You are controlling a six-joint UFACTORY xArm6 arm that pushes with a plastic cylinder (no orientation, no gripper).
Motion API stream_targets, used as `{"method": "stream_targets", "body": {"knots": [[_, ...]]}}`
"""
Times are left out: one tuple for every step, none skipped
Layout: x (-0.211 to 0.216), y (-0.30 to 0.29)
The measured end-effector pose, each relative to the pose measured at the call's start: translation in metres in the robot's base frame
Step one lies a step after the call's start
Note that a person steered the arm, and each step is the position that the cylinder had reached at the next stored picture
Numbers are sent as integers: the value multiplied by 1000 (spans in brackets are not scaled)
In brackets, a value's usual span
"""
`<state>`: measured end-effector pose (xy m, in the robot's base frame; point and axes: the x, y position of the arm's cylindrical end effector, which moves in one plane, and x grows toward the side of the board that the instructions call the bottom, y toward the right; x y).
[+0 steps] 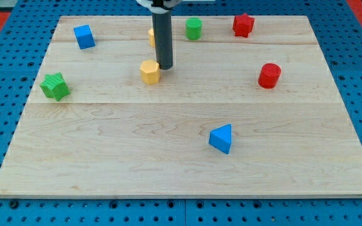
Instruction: Move the blue triangle to the bottom center
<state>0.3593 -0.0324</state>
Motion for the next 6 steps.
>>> {"method": "stream_targets", "body": {"knots": [[36,14],[80,29],[96,99],[116,161],[148,115],[153,60]]}}
